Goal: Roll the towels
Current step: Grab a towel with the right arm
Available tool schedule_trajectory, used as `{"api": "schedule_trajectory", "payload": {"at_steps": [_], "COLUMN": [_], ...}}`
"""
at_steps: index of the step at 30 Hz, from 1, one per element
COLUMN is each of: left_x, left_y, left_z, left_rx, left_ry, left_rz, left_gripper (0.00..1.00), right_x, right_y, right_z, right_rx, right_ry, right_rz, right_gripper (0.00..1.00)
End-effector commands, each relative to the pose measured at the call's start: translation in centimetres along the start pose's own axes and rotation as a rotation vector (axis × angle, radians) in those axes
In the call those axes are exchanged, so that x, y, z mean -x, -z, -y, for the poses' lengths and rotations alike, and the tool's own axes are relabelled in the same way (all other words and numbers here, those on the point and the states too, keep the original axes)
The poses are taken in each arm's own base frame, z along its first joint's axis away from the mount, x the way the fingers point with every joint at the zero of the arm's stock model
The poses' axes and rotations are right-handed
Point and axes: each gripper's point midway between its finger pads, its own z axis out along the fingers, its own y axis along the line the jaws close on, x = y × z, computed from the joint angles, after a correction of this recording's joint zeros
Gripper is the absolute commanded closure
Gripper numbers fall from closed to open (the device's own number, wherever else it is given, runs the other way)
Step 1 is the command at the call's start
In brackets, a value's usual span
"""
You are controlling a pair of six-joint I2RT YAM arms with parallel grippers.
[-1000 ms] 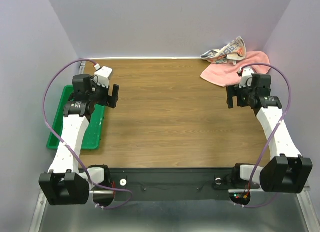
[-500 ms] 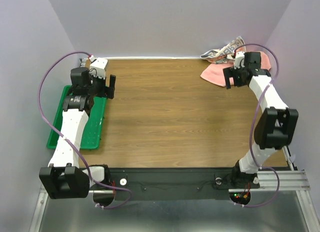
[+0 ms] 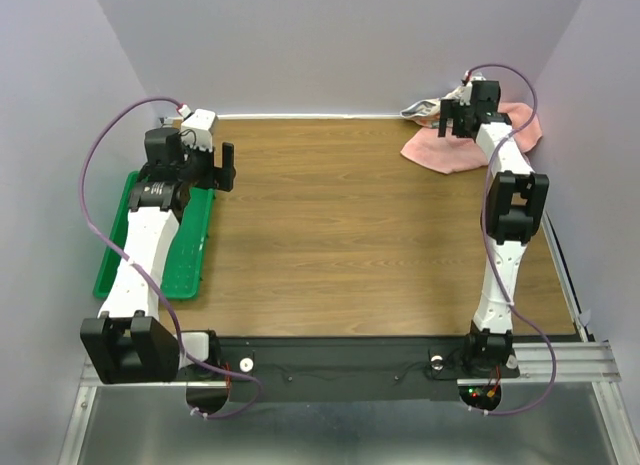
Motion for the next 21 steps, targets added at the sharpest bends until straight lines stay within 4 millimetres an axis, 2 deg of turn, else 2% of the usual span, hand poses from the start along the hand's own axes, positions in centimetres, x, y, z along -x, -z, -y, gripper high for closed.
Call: {"api": "schedule_trajectory", "payload": {"at_steps": [1,6,13,14,16,18,21], "left_x": [0.3,-0.1,-1.0,-1.0,-1.5,-1.8,-1.8], "left_y": [0.1,-0.1,-0.8,-0.9,-1.0,-1.1,-1.1], "left_z": [0.0,0.1,-0.1,0.0,0.1,0.1,0.0], "left_rx": [0.011,0.012,0.016,0.01,0.006,0.007,0.011], "left_ry": [0.021,0.052,0.058,0.06,0.065,0.065,0.064], "left_rz": [0.001,-0.002,-0.028,-0.03,-0.038,-0.046,-0.053], "left_gripper": [0.01,0.01,0.01,0.01,0.01,0.01,0.01], "right_x": [5.4,6.1,7.8,8.5,8.1,9.3,9.7], "right_y": [-1.1,-3.4,-5.6,-5.6,-6.5,-6.5,-7.0], "right_z": [0.8,0.2,-0.4,-0.4,-0.5,0.3,0.9], "right_rx": [-0.031,-0.008,0.029,0.037,0.037,0.003,-0.014], "right_ry": [-0.08,-0.154,-0.238,-0.256,-0.262,-0.296,-0.314], "right_rz": [0.177,0.255,0.366,0.4,0.408,0.472,0.521], "right_gripper": [0.0,0.0,0.0,0.0,0.0,0.0,0.0]}}
